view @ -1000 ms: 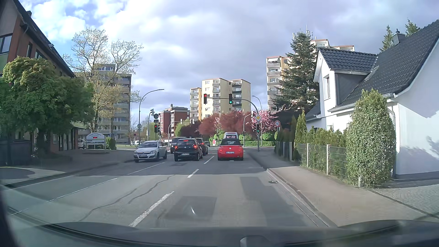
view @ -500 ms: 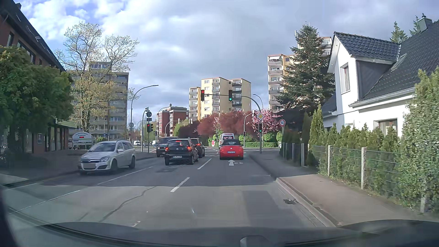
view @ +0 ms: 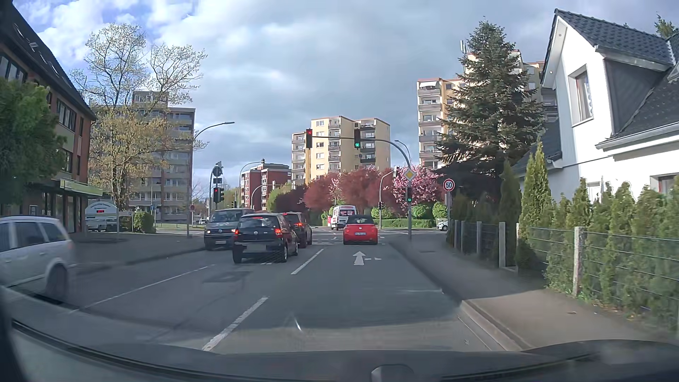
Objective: Follow the waypoints while adhering to traffic rules and regulations
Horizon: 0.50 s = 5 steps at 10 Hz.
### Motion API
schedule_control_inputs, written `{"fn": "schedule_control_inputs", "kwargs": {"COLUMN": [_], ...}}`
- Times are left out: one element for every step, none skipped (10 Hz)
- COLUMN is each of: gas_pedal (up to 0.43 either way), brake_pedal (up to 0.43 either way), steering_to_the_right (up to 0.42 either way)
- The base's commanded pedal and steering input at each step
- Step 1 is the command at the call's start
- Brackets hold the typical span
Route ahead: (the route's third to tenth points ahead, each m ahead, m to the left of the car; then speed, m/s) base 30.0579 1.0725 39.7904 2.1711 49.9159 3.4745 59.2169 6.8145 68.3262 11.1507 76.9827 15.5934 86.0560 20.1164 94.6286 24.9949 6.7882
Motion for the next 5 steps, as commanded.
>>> {"fn": "schedule_control_inputs", "kwargs": {"gas_pedal": [0.000,0.000,0.000,0.000,0.000], "brake_pedal": [0.000,0.000,0.000,0.000,0.000], "steering_to_the_right": [-0.003,-0.002,-0.002,-0.002,-0.002]}}
